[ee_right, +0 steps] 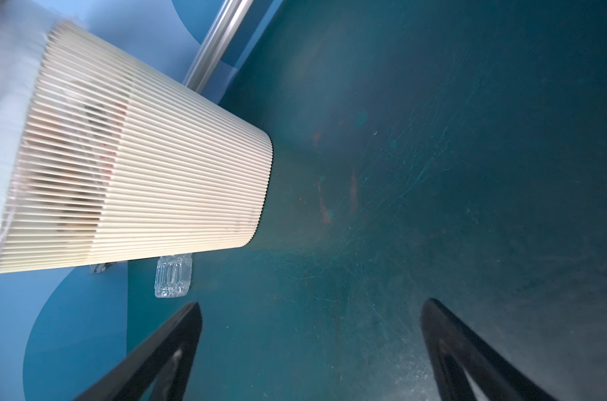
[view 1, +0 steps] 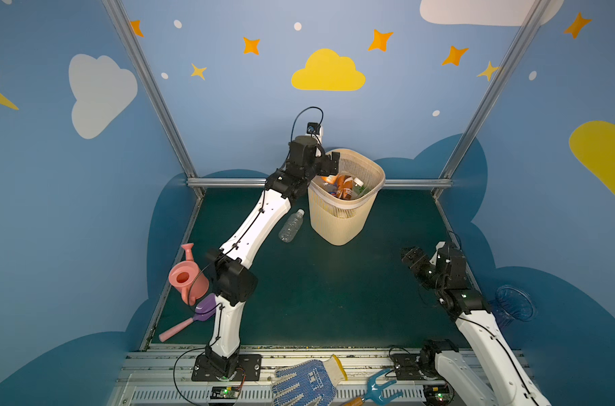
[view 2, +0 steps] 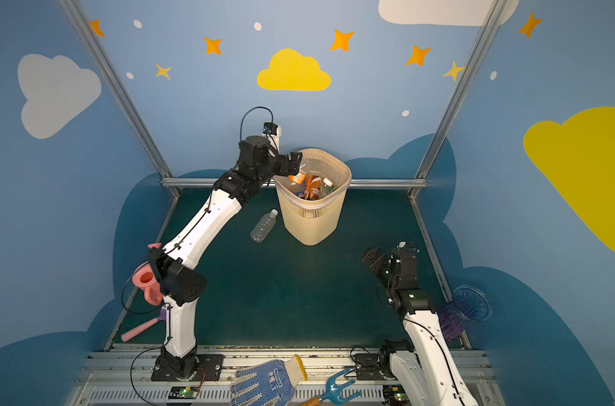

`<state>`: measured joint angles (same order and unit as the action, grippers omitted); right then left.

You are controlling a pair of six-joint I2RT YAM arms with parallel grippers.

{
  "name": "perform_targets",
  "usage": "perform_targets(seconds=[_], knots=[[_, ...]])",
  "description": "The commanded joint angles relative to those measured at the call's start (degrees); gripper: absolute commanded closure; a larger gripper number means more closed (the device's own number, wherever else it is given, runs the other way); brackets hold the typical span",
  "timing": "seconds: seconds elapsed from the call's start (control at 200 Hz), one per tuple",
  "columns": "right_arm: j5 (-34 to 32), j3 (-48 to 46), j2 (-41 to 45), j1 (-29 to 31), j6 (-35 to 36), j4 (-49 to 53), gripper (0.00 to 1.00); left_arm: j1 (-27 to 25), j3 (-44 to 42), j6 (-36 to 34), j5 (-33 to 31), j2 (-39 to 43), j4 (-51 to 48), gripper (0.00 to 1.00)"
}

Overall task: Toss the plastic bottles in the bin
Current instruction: 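Lower the left gripper onto the white-capped water bottle and close it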

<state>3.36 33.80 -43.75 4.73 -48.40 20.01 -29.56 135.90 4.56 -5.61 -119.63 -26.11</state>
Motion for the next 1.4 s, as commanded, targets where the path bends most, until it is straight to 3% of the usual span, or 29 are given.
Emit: perform_targets(seconds=[0.0, 0.12, 0.28, 0.405, 0.571, 0.796, 1.091, 1.397], knots=[[0.71, -1.06, 1.23, -0.91, 0.4, 1.08, 0.02, -0.13, 11.25, -2.14, -3.89, 7.82, -6.6, 0.0], [2.19, -2.22, 0.41, -1.12, -0.92, -0.91, 0.02, -0.41, 4.91, -6.32, -4.64, 14.69, -3.11, 0.0], [3.72, -2.21, -1.69, -1.21, -1.52, -1.95, 0.02, 0.83, -21.27, -8.7, -11.2, 26.23, 9.35, 0.0], [3.52, -1.81, -2.05, -1.17, -0.89, -1.53, 0.02, 5.76, -35.5, -3.31, -11.14, 30.44, 9.93, 0.0], [3.15, -1.86, -2.8, -1.17, -0.73, -1.98, 0.02, 13.11, -44.6, 3.07, -4.04, 26.87, 5.53, 0.0], [3.33, -1.5, -5.01, -1.3, -1.43, -2.08, 0.02, 14.12, -40.01, 2.91, -1.07, 12.2, -1.85, 0.0], [2.19, -2.12, -4.88, -1.34, -1.08, -1.58, 0.02, 14.1, -23.28, -2.04, 4.0, -6.02, -14.39, 0.04], [2.03, -2.16, -4.6, -1.4, -1.04, -1.22, 0.02, 13.48, -19.26, -4.68, 10.97, -11.93, -19.71, 0.11]])
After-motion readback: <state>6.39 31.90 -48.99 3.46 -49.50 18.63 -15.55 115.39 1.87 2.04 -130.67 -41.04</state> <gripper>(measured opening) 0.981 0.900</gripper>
